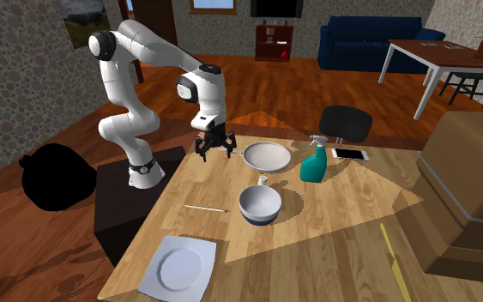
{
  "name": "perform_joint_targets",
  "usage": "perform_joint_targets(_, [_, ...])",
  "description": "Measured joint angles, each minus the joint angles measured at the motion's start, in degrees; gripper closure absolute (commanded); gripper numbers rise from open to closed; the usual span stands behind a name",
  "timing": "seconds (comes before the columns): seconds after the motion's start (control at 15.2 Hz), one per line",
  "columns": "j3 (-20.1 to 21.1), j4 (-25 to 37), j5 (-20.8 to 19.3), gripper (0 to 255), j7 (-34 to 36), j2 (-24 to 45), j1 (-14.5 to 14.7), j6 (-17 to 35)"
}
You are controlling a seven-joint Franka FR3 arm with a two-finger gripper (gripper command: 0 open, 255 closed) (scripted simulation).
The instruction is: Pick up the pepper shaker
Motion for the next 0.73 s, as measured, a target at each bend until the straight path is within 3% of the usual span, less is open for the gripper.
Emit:
perform_joint_targets(0.2, [4.42, 3.18, -3.63, 0, 7.11, 6.38, -1.09, 3.00])
perform_joint_targets(0.46, [9.53, 9.77, -13.07, 0, 18.88, 18.45, -2.06, 6.06])
perform_joint_targets(0.73, [10.35, 17.19, -23.95, 0, 30.49, 30.26, 1.09, 6.21])
